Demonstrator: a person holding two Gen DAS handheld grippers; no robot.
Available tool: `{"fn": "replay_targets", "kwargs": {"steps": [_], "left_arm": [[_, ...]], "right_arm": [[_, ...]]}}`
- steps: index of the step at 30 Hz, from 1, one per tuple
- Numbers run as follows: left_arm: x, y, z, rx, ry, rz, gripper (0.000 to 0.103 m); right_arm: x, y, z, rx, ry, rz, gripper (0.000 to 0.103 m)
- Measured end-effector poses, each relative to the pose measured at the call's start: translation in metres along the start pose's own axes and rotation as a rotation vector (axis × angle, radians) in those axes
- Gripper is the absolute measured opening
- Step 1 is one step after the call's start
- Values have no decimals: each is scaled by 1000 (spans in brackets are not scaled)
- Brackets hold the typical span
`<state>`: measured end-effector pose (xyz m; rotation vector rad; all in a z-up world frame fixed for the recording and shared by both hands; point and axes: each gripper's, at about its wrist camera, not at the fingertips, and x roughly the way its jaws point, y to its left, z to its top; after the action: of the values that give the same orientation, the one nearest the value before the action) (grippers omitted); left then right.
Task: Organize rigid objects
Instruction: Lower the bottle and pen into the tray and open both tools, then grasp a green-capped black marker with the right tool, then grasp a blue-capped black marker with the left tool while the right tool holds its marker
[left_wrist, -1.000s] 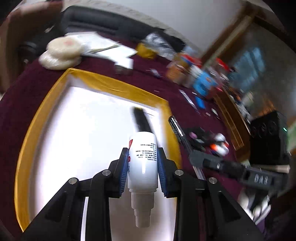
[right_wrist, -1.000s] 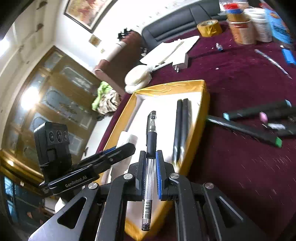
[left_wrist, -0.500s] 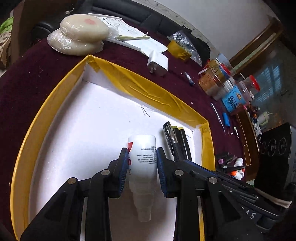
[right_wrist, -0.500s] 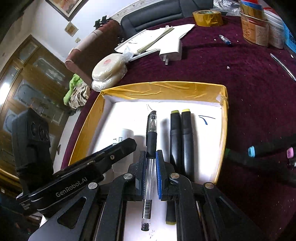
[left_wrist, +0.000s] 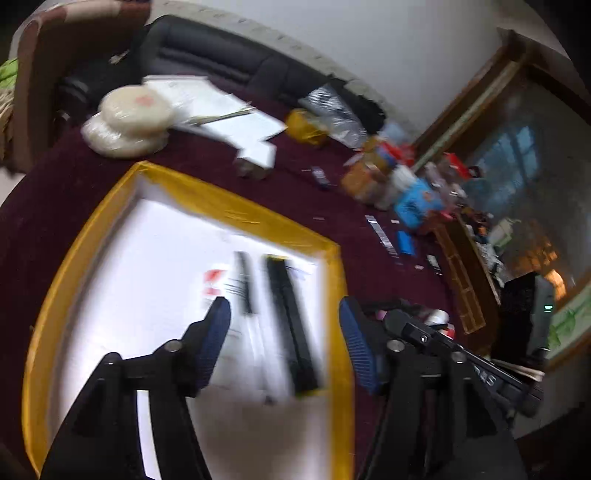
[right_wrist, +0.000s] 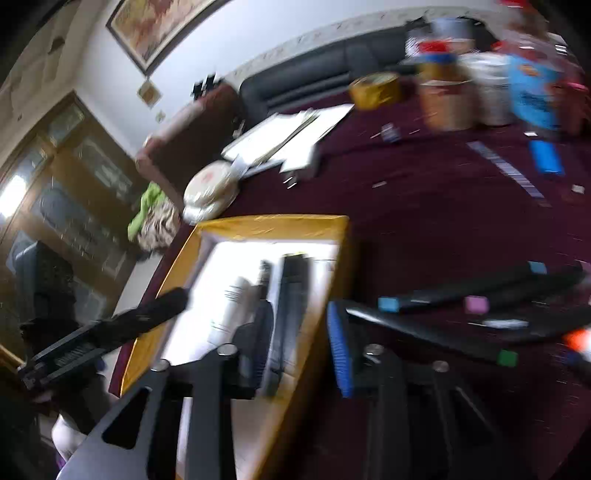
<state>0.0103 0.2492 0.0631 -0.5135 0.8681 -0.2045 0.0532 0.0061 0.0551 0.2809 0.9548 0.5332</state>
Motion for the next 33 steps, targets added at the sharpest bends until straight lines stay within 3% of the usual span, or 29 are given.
{"fn": "replay_targets", "kwargs": {"steps": [6, 8, 11, 16, 23, 25, 27, 29, 33], "left_arm": [[1, -57, -27, 67, 49, -112, 63], [7, -74, -41, 83, 79, -145, 63], [14, -90, -64, 93, 119, -165, 63], [15, -99, -93, 118, 169, -144, 63], [-5, -100, -100, 173, 125, -87, 63], [-8, -99, -101, 168, 123, -86, 63], [-7, -99, -102, 165, 125, -87, 63], [-6, -97, -103, 161, 131, -89, 63], [-1, -98, -107, 158, 144, -92, 63]], "right_arm": [[-64, -78, -13, 47, -84, -161, 33], [-70, -97, -15, 64, -76, -203, 32], [-63, -107, -12, 60, -43, -200, 32], [-30, -82, -5, -77, 1, -219, 32], [23, -38, -7, -304, 79, -213, 32], [38, -40, -9, -308, 125, -235, 29], [38, -39, -13, -316, 118, -263, 20], [31, -45, -15, -252, 143, -233, 13], [6, -60, -36, -129, 186, -144, 13]]}}
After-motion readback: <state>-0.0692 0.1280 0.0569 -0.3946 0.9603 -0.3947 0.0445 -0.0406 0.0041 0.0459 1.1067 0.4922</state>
